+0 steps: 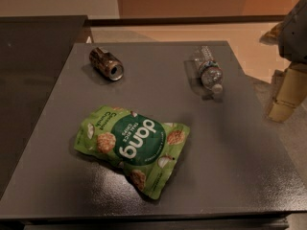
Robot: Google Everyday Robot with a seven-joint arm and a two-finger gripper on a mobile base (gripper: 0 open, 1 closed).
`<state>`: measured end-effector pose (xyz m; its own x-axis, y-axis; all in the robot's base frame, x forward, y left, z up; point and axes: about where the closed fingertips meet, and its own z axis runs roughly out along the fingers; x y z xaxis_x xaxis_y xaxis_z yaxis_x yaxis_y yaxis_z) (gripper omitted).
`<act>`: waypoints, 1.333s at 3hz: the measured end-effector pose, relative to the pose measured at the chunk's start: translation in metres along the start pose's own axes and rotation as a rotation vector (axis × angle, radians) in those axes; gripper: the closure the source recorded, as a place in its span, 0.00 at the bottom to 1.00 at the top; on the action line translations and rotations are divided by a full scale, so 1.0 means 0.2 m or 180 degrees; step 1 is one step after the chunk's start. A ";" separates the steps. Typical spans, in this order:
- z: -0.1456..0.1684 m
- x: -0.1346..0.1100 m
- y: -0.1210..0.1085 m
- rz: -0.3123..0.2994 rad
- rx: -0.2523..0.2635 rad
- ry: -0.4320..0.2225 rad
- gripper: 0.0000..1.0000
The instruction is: Place orange can upright
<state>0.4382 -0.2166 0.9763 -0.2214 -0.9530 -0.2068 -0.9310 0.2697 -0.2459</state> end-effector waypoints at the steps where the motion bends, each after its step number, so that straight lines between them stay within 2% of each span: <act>1: 0.00 0.00 0.00 0.0000 0.0001 0.0000 0.00; 2: -0.01 -0.07 -0.02 -0.0127 0.0027 -0.0113 0.00; 3: -0.01 -0.20 -0.10 -0.0452 0.0079 -0.0250 0.00; 4: 0.05 -0.39 -0.21 -0.0927 0.0171 -0.0337 0.00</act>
Offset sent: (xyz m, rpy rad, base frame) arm 0.0137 0.0247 0.0075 0.0462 -0.0301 0.1052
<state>0.4969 -0.1531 0.9932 0.0864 -0.9723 -0.2171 -0.9336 -0.0029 -0.3583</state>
